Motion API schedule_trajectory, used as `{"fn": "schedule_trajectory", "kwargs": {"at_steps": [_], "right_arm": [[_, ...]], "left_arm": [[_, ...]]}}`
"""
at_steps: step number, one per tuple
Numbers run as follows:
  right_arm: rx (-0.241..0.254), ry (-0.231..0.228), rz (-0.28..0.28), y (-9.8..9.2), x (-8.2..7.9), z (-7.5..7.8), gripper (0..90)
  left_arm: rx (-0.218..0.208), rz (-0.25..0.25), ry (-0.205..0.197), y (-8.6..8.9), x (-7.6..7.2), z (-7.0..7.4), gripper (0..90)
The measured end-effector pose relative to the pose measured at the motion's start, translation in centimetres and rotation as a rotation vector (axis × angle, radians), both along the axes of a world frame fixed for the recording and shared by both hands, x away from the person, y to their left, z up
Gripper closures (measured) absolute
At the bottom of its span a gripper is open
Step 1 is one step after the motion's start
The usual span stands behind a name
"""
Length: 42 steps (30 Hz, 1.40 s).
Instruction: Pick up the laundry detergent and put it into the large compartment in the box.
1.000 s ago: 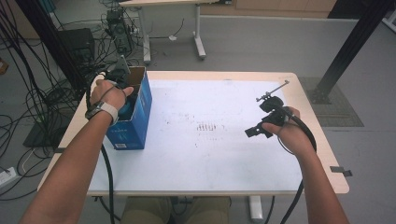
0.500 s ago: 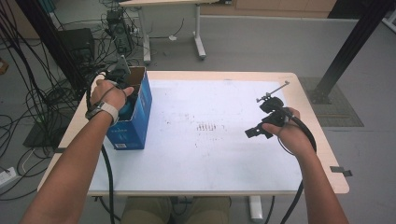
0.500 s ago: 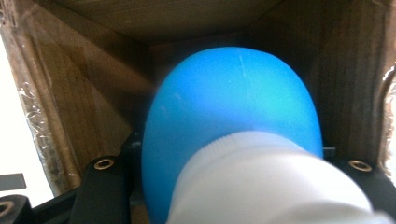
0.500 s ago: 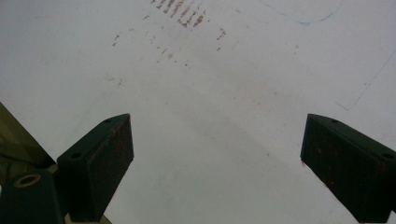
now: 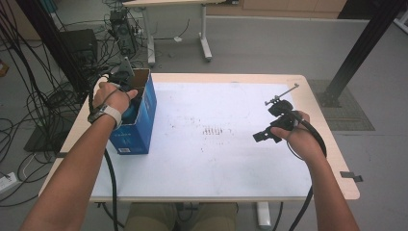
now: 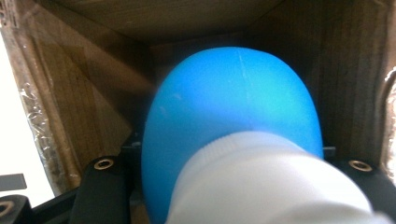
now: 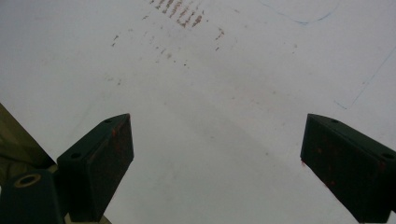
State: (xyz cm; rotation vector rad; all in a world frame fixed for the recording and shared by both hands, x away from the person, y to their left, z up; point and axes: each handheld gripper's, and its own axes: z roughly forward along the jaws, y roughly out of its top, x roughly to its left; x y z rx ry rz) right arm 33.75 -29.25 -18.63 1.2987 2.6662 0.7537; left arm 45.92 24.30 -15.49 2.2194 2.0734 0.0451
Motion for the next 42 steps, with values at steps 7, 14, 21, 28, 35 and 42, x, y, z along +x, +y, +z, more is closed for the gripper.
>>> {"fn": "schedule_trajectory", "kwargs": {"at_steps": [7, 14, 21, 28, 35, 42], "right_arm": [[0.0, 0.002, -0.001, 0.01, 0.03, -0.02, 9.5], [-0.001, 0.0, 0.001, 0.09, 0.05, 0.02, 9.5], [-0.002, 0.003, 0.004, 0.27, 0.15, -0.01, 9.5], [-0.003, 0.003, 0.006, 0.43, 0.22, -0.01, 9.5], [-0.002, 0.004, 0.012, 0.58, 0.26, 0.0, 9.5], [-0.004, 0.004, 0.009, 0.63, 0.18, 0.1, 9.4]], "left_arm": [[-0.003, -0.002, -0.005, 0.03, -0.06, -0.01, 38.8], [-0.011, -0.003, -0.014, 0.18, -0.18, 0.08, 34.6], [-0.01, -0.011, -0.019, 0.3, -0.27, 0.05, 31.6], [-0.003, -0.02, -0.025, 0.21, -0.39, 0.04, 30.3], [0.002, -0.022, -0.029, 0.14, -0.5, 0.09, 29.4], [-0.004, -0.017, -0.026, 0.24, -0.5, 0.31, 29.3]]}}
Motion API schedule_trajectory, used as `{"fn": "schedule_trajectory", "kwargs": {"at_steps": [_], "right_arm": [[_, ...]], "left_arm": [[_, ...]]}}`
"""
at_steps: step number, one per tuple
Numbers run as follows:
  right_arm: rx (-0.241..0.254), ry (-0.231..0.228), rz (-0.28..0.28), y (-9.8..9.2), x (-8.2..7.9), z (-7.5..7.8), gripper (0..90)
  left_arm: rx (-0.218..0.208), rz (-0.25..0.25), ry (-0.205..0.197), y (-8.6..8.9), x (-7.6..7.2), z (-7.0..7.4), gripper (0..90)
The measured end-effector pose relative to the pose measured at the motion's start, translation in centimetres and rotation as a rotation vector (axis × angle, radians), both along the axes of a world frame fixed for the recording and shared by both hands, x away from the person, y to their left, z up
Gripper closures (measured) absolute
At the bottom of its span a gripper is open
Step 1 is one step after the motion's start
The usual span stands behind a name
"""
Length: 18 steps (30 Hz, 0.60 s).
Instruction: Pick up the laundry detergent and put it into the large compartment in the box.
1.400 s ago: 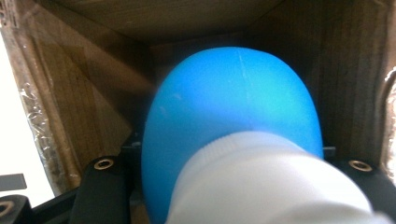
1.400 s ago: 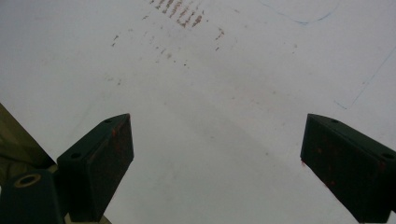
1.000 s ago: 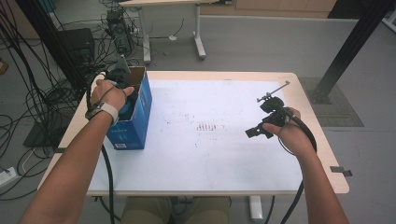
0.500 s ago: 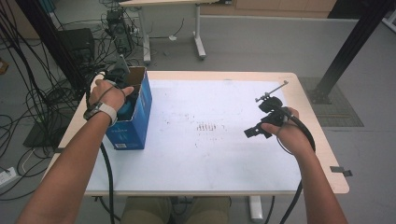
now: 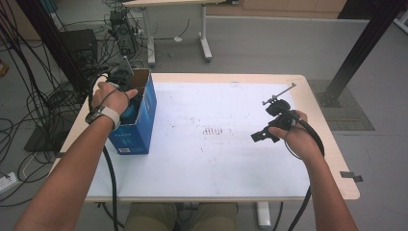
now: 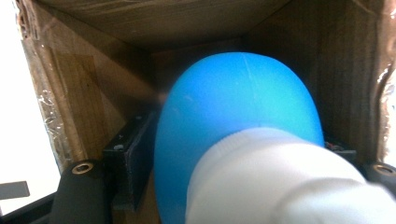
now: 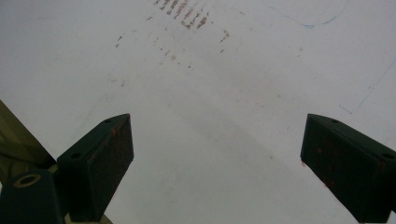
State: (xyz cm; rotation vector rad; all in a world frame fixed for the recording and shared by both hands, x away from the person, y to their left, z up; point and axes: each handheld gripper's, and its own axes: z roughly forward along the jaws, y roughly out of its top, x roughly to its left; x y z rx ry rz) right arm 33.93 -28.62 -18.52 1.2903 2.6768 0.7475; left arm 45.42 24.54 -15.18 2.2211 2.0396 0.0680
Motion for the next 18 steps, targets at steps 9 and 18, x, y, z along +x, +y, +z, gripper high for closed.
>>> {"fn": "schedule_trajectory", "kwargs": {"at_steps": [9, 18], "right_arm": [[-0.004, -0.003, 0.011, 0.33, 0.01, 0.17, 9.4], [-0.004, -0.007, 0.015, 0.79, -0.1, 0.36, 9.5]], "left_arm": [[-0.009, -0.006, -0.005, 0.29, -0.22, 0.33, 29.2], [-0.008, -0.018, -0.021, 0.3, -0.55, 1.02, 28.2]]}}
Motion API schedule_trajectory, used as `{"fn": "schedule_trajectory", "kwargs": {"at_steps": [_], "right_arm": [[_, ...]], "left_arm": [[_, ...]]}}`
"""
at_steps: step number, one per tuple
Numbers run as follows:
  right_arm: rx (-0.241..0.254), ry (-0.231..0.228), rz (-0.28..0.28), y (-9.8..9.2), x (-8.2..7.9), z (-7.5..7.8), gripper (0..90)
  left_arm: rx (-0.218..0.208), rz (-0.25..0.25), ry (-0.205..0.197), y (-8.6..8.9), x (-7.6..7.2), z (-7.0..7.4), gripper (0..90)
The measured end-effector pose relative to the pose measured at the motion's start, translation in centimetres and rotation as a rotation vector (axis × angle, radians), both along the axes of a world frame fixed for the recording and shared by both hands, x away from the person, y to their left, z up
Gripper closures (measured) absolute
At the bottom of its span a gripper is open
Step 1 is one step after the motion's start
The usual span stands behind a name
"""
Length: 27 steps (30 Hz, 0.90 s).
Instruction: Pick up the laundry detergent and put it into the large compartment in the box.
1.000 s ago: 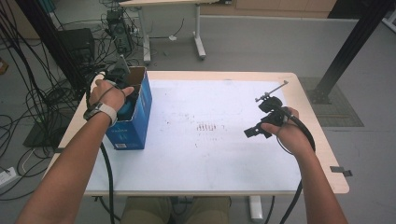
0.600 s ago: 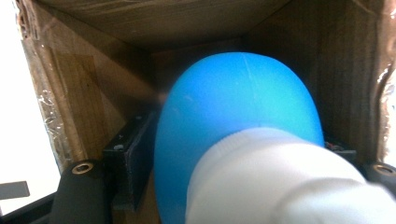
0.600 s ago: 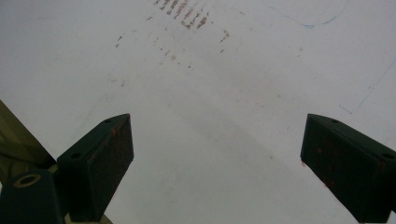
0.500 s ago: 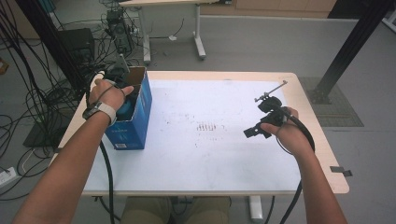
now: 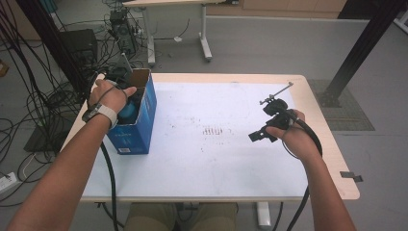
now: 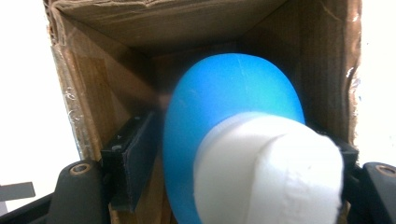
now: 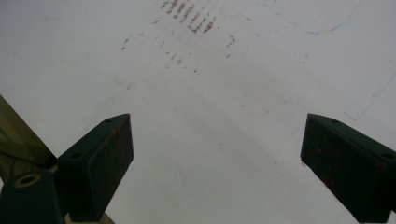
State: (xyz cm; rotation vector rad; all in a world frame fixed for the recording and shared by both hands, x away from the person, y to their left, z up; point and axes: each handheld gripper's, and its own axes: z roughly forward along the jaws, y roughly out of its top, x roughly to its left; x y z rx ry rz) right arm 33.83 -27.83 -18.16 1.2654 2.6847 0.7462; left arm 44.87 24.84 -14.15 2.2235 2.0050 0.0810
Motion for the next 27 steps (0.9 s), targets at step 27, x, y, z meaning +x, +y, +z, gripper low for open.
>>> {"fn": "schedule_trajectory", "kwargs": {"at_steps": [27], "right_arm": [[-0.019, -0.006, 0.002, 0.6, -0.3, 0.5, 9.5]], "left_arm": [[-0.002, -0.017, -0.015, -0.1, -0.4, 2.0, 11.1]]}}
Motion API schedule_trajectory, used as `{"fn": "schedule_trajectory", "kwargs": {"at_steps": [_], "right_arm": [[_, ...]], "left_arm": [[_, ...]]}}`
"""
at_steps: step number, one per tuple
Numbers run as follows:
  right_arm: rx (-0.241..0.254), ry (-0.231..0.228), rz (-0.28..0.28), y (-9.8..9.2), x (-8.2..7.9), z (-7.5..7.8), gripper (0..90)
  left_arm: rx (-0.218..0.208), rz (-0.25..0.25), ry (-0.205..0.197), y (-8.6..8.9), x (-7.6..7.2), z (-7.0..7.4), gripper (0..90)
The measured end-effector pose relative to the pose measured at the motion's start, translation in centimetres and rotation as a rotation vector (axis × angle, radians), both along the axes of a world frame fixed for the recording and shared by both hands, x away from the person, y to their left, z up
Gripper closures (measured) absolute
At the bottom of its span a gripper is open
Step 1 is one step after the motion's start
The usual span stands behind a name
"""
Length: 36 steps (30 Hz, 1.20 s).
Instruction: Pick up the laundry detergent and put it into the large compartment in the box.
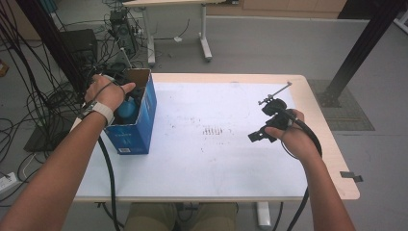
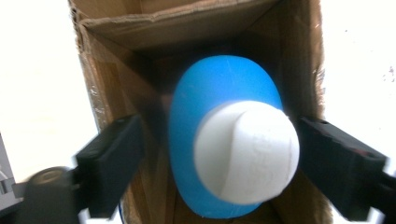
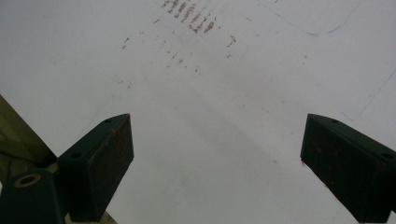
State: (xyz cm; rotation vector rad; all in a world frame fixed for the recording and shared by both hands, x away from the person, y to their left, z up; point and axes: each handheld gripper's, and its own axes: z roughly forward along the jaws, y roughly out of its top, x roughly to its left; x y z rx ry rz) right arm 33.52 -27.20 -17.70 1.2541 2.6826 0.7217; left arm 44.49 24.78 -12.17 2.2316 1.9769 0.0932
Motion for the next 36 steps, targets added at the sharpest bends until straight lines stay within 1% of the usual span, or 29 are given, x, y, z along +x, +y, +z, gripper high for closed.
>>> {"fn": "schedule_trajectory", "kwargs": {"at_steps": [1, 2, 4, 7, 11, 14, 15, 18, 19, 22, 26, 28, 31, 36], "right_arm": [[0.0, -0.001, 0.002, 0.0, 0.0, 0.0, 9.5], [-0.002, -0.001, 0.003, 0.1, 0.0, 0.1, 9.5], [-0.001, -0.003, 0.005, 0.2, 0.0, 0.2, 9.5], [-0.004, -0.006, 0.008, 0.3, 0.0, 0.4, 9.5], [0.001, -0.01, 0.004, 0.2, -0.1, 0.5, 9.5], [0.0, -0.012, 0.001, 0.1, -0.2, 0.6, 9.4], [0.0, -0.014, 0.004, 0.1, -0.2, 0.6, 9.5], [-0.001, -0.017, 0.005, 0.1, -0.2, 0.6, 9.5], [-0.001, -0.015, 0.002, 0.2, -0.3, 0.7, 9.5], [0.0, -0.018, 0.003, 0.1, -0.3, 0.8, 9.5], [-0.003, -0.018, -0.001, 0.1, -0.4, 1.0, 9.5], [-0.001, -0.02, -0.004, 0.0, -0.4, 1.2, 9.5], [-0.002, -0.025, -0.004, -0.1, -0.5, 1.3, 9.5], [-0.004, -0.03, -0.003, -0.2, -0.5, 1.6, 9.5]], "left_arm": [[0.0, 0.002, 0.0, -0.1, 0.0, 0.2, 7.2], [0.0, -0.005, -0.002, -0.1, -0.1, 0.4, 6.5], [-0.023, -0.011, -0.001, 0.0, -0.1, 0.7, 6.9], [-0.014, -0.035, -0.011, -0.5, -0.3, 1.3, 7.0], [-0.042, -0.065, -0.029, -0.6, -0.8, 2.4, 5.1], [-0.03, -0.079, -0.048, -1.1, -1.1, 3.5, 5.2], [-0.032, -0.081, -0.05, -1.1, -1.2, 3.8, 5.2], [-0.017, -0.09, -0.065, -1.5, -1.5, 5.0, 5.5], [-0.019, -0.098, -0.064, -1.4, -1.4, 5.4, 5.4], [-0.016, -0.108, -0.078, -1.5, -1.7, 6.3, 5.7], [-0.04, -0.12, -0.092, -1.3, -1.9, 7.5, 5.6], [-0.053, -0.136, -0.097, -1.1, -2.0, 8.1, 5.6], [-0.059, -0.152, -0.112, -1.2, -2.4, 8.9, 5.6], [-0.068, -0.205, -0.138, -1.4, -2.9, 10.2, 5.6]]}}
